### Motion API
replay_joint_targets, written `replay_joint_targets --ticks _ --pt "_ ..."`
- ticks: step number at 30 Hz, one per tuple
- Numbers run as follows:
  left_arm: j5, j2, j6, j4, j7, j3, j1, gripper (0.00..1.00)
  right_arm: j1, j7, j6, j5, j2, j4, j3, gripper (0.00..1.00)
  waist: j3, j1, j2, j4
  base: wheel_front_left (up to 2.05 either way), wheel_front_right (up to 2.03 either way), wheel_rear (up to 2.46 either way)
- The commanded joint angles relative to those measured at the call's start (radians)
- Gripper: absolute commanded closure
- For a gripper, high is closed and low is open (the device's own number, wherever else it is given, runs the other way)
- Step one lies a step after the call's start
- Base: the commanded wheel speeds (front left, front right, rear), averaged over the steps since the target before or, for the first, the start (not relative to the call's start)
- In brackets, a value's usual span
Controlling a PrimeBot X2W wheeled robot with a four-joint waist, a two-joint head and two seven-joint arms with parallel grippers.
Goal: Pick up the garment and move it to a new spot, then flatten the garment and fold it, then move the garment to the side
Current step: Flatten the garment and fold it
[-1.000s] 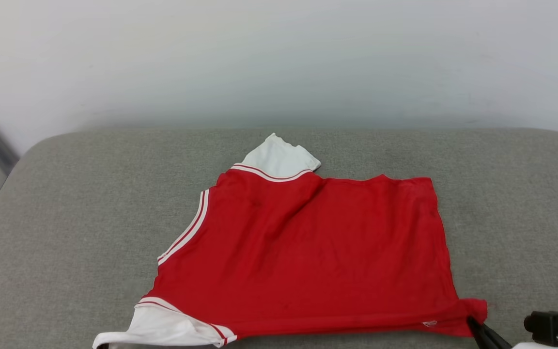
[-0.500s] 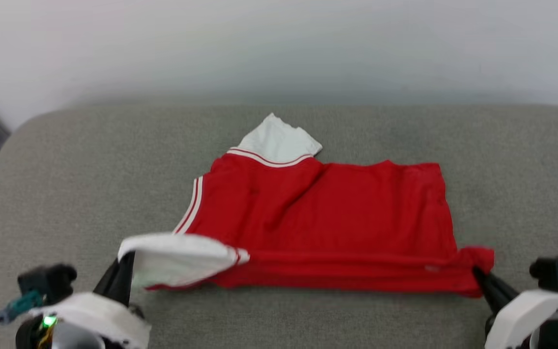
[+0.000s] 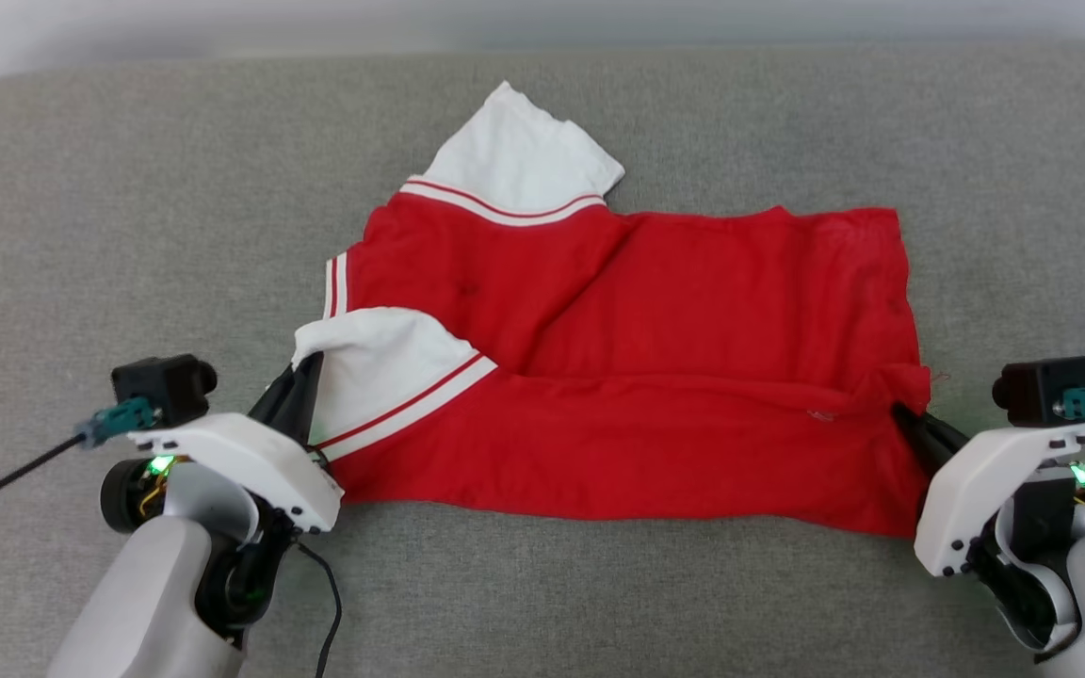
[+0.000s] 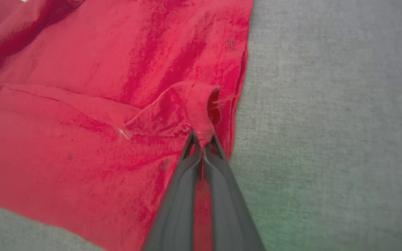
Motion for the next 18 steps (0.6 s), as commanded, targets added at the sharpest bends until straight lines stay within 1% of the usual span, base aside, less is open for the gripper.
replay_joint_targets --ticks 1,4,5,6,7,8,9,10,15,18 --pt "-0.004 -0.008 -0.015 0.036 0.005 -0.007 -0.038 1.0 -0.03 -0.001 -0.001 0.005 -0.006 0.025 0.014 1.0 0.038 -0.0003 0.0 -0.003 0.0 0.0 0.0" --pt "-0.013 -0.019 -0.046 0.121 0.035 -0.03 -0.079 1.0 -0.061 -0.002 -0.001 0.015 -0.011 0.077 0.047 1.0 0.049 -0.0003 0.0 -0.006 0.0 0.0 0.0" --pt "-0.018 -0.024 -0.056 0.147 0.047 -0.038 -0.09 1.0 -0.063 -0.002 -0.001 0.019 -0.011 0.097 0.059 0.96 0.049 -0.0003 0.0 -0.007 0.0 0.0 0.0" --pt "-0.021 -0.029 -0.066 0.169 0.062 -0.048 -0.099 1.0 -0.065 -0.004 -0.001 0.022 -0.013 0.111 0.071 0.84 0.048 -0.0003 0.0 -0.009 0.0 0.0 0.0" --pt "-0.024 -0.03 -0.073 0.189 0.068 -0.053 -0.107 0.84 -0.069 -0.007 -0.001 0.027 -0.013 0.126 0.082 0.71 0.046 -0.0003 0.0 -0.011 0.0 0.0 0.0" --pt "-0.026 -0.029 -0.078 0.205 0.068 -0.055 -0.112 0.55 -0.07 -0.01 -0.001 0.034 -0.011 0.139 0.091 0.54 0.043 -0.0003 0.0 -0.014 0.0 0.0 0.0" --pt "-0.028 -0.031 -0.084 0.221 0.065 -0.057 -0.115 0.15 -0.07 -0.018 -0.001 0.039 -0.011 0.15 0.1 0.0 0.038 -0.0003 0.0 -0.016 0.0 0.0 0.0" --pt "-0.031 -0.033 -0.085 0.233 0.059 -0.057 -0.118 0.0 -0.072 -0.037 -0.001 0.042 -0.013 0.154 0.108 0.0 0.032 -0.0003 0.0 -0.018 0.0 0.0 0.0" --pt "-0.023 -0.007 -0.084 0.256 0.014 -0.038 -0.116 0.0 -0.066 -0.22 -0.001 0.048 -0.014 0.119 0.116 0.0 -0.014 -0.0003 0.0 -0.032 0.0 0.0 0.0" --pt "-0.029 0.017 -0.071 0.238 0.02 -0.026 -0.095 0.0 -0.046 -0.328 -0.001 0.039 0.002 0.098 0.099 0.0 -0.051 -0.0003 0.0 -0.045 0.0 0.0 0.0"
